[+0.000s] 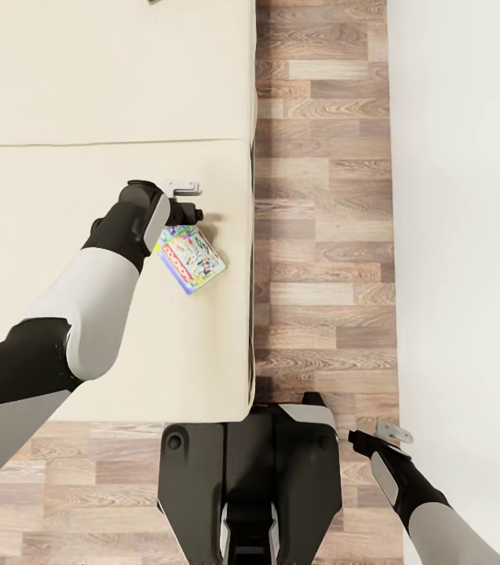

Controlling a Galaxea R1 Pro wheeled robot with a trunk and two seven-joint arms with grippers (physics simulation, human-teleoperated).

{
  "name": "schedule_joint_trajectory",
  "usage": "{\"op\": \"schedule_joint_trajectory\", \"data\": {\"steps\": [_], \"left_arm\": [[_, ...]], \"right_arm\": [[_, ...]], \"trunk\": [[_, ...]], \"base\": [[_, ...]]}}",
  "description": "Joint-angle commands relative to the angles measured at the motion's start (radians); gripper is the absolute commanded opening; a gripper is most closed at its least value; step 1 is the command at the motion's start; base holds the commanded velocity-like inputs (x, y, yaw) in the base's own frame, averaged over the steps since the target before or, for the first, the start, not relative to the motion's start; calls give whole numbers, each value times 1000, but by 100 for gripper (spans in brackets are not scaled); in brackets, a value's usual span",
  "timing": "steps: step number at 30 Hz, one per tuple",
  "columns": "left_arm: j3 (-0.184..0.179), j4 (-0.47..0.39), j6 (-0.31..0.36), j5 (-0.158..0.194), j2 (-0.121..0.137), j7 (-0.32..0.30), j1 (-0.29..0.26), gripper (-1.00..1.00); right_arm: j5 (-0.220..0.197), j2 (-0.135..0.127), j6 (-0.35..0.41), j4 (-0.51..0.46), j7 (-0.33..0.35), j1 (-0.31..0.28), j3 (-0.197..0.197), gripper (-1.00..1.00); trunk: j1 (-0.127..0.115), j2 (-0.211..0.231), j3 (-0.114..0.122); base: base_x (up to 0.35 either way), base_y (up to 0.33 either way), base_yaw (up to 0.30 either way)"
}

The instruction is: Put all the toys in the child's room - the three board games (two on the bed and one on the table), the two jigsaw puzzles on the table, and the tennis ball on the table - inside the toy box on the table in the child's room.

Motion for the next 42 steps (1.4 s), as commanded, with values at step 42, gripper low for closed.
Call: {"op": "schedule_joint_trajectory", "data": {"steps": [42], "left_arm": [[2, -1, -3, -7, -3, -4, 0, 100]], "right_arm": [[-9, 0, 3, -2, -4, 0, 3, 100]], "trunk": [[1, -2, -21]], "base": [[-65, 0, 0]]}}
